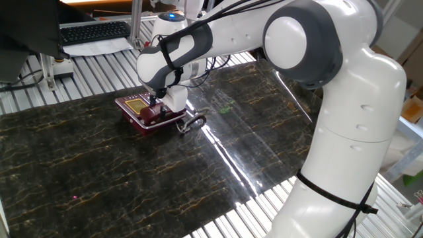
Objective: Place the handset of the telephone on the corresponding phone cradle
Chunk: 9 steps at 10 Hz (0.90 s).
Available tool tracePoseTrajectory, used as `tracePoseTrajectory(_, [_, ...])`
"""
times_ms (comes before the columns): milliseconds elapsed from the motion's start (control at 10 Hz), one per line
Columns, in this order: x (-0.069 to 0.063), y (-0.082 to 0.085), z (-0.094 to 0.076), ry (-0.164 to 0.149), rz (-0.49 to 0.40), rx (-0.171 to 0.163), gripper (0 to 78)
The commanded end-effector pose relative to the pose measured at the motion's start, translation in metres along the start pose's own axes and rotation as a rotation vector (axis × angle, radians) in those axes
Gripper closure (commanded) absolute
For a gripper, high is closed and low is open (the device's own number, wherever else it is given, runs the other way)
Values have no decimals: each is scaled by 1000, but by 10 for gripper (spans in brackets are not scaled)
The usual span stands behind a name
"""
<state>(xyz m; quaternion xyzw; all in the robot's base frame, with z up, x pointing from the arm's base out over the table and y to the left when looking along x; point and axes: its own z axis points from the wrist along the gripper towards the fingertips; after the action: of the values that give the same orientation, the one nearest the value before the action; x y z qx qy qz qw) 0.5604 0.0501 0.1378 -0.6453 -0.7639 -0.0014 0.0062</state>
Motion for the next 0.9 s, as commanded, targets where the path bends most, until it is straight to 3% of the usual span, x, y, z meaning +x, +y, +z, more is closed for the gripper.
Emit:
tracePoseTrajectory(100, [0, 1, 0, -1, -6, -3, 764])
tracePoseTrajectory(900, [0, 2, 1, -6, -21, 0, 764])
